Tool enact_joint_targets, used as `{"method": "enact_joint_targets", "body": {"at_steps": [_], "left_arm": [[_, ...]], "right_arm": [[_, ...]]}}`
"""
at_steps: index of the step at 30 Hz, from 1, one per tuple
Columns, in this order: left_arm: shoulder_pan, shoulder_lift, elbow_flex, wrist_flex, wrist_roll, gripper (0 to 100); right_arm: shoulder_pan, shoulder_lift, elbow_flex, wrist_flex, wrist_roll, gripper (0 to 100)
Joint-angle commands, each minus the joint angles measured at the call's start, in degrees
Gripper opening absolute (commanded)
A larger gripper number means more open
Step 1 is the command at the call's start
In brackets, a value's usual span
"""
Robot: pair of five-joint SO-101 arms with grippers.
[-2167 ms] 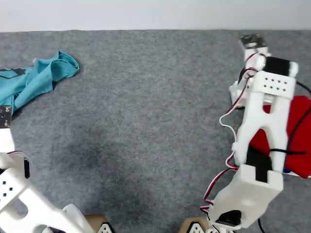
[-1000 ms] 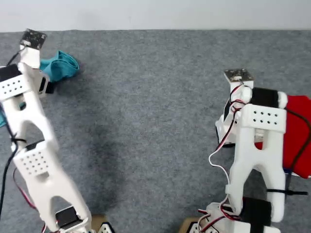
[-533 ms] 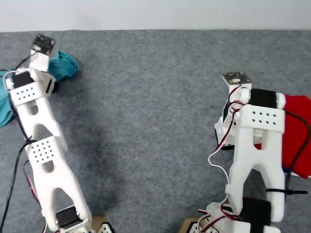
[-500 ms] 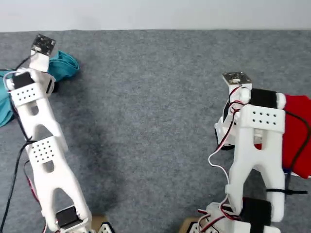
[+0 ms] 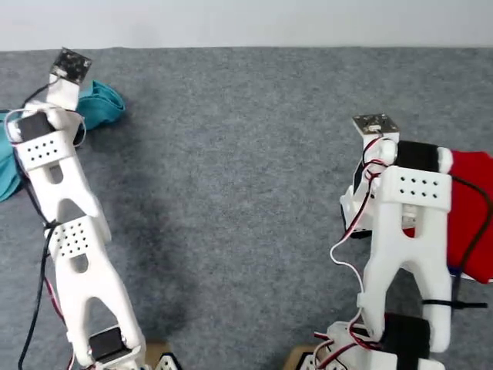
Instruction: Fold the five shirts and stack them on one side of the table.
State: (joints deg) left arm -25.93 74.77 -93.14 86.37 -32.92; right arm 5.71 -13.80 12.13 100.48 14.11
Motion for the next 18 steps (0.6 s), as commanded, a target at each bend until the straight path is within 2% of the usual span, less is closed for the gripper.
{"method": "enact_joint_targets", "body": {"at_steps": [1,3,10,18], "left_arm": [[2.46,-10.02,-3.03,10.37,-0.44,0],[4.48,-13.98,-2.77,14.59,-0.35,0],[11.69,-26.73,-2.68,14.24,7.91,0],[29.63,-34.2,-0.4,14.33,12.75,0]], "right_arm": [[0.4,-2.33,-0.35,1.89,-0.26,0.9],[0.4,-2.33,-0.35,1.89,-0.26,0.9],[0.4,-2.33,-0.35,1.89,-0.26,0.9],[0.57,-2.86,-0.35,2.07,-0.18,0.9]]}}
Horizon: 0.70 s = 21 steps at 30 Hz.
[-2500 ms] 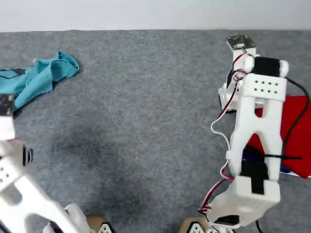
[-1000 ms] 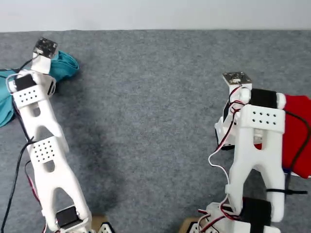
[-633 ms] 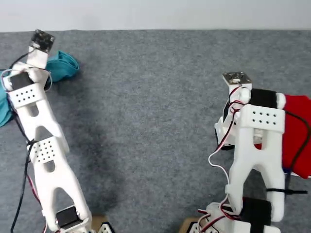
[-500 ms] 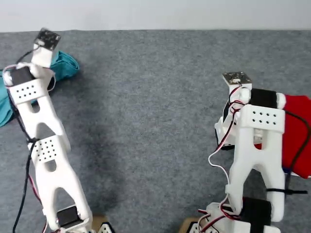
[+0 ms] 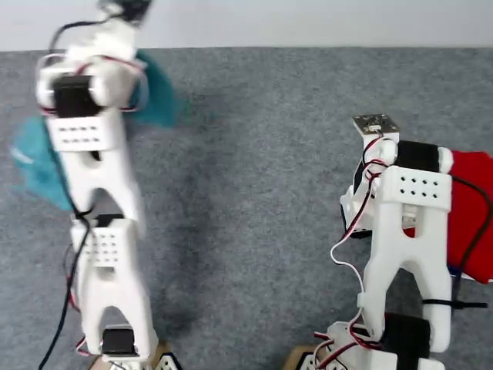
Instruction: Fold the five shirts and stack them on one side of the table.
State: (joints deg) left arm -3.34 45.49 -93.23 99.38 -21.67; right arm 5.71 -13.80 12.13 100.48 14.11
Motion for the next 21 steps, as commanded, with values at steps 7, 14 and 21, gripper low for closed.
{"method": "enact_joint_targets", "body": {"at_steps": [7,14,21], "left_arm": [[19.52,-5.27,17.98,1.32,1.49,0],[24.97,-6.86,30.64,1.32,2.02,12],[24.44,-19.52,35.3,1.32,3.87,19]], "right_arm": [[0.66,-2.86,-0.44,2.07,-0.18,0.9],[0.75,-2.86,-0.44,2.15,1.41,0.9],[0.75,-2.86,-0.44,2.07,4.92,0.9]]}}
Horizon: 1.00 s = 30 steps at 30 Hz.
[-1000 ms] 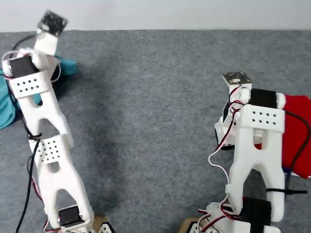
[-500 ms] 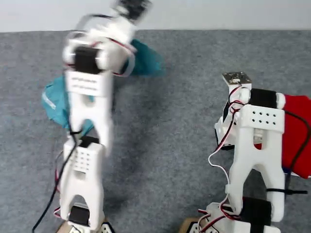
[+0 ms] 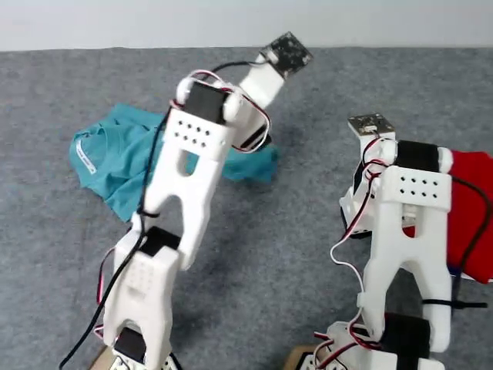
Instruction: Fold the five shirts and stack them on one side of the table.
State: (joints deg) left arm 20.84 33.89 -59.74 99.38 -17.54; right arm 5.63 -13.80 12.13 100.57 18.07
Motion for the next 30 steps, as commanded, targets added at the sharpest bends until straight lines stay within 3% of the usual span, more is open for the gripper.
{"method": "enact_joint_targets", "body": {"at_steps": [1,6,13,21,30], "left_arm": [[-0.35,-10.02,4.35,1.32,-0.88,19],[-5.8,-21.8,23.52,1.32,-4.66,19],[-19.69,-31.65,49.1,0.35,-14.86,19],[-33.14,-31.65,57.89,-6.33,-28.04,20],[-39.91,-30.07,63.6,-14.07,-39.82,24]], "right_arm": [[0.84,-2.86,-0.44,1.98,0.97,0.9],[0.84,-2.86,-0.44,1.89,0.97,0.9],[0.84,-2.77,-0.35,1.98,0.97,0.9],[0.84,-2.33,-0.35,1.8,0.97,0.9],[0.57,-2.24,-0.35,1.8,1.05,0.9]]}}
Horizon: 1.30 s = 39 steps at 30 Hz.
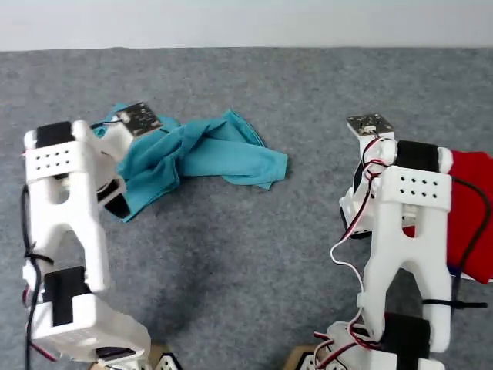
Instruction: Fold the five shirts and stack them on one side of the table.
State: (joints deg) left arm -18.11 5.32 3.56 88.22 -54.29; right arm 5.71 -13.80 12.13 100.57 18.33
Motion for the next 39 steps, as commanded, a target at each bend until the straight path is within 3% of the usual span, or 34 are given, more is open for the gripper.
{"method": "enact_joint_targets", "body": {"at_steps": [1,32,39], "left_arm": [[-0.97,-0.18,0.4,-3.16,-3.87,24],[-0.09,19.87,0.66,-17.32,-2.2,24],[0.0,20.4,0.66,-15.82,-1.23,9]], "right_arm": [[0.48,-2.24,-0.35,1.8,0.79,0.9],[0.4,-2.42,-0.44,1.98,0.53,0.9],[0.4,-2.59,-0.44,1.98,0.53,0.9]]}}
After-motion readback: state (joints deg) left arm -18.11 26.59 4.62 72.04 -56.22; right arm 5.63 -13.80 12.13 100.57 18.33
